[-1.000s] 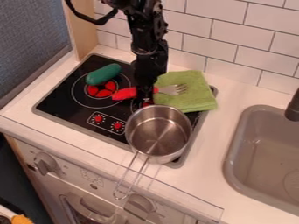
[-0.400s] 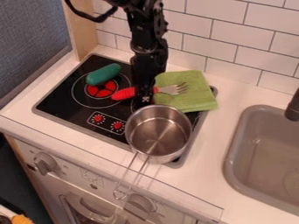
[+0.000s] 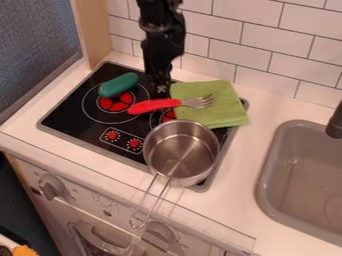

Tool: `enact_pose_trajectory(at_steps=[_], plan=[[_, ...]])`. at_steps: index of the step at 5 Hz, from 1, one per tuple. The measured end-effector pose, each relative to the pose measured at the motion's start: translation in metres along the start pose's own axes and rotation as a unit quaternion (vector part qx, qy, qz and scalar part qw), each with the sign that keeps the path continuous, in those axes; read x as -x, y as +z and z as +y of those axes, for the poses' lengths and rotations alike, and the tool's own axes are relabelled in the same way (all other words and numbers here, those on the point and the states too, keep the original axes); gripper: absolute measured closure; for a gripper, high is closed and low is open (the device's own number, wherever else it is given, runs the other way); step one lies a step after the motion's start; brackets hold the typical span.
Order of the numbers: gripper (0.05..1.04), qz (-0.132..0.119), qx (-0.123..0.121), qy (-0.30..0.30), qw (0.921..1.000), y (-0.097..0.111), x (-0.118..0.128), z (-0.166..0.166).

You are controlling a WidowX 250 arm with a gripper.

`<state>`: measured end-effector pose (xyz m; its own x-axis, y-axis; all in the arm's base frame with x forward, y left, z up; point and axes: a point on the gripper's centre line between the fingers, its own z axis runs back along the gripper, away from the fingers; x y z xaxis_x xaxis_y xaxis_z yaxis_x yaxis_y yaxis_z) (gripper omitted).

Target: Moved the orange fork on top of the green cloth

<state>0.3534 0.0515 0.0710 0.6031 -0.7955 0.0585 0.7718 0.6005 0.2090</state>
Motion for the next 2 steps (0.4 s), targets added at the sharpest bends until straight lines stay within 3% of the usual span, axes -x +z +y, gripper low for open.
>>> enact_pose_trajectory(at_steps=[1, 2], plan=[[0.083, -0.01, 0.0, 0.018, 0.9998, 0.0179, 0.005, 0.0014], [0.083, -0.012, -0.001, 0.019, 0.9997, 0.0194, 0.0051, 0.0017]])
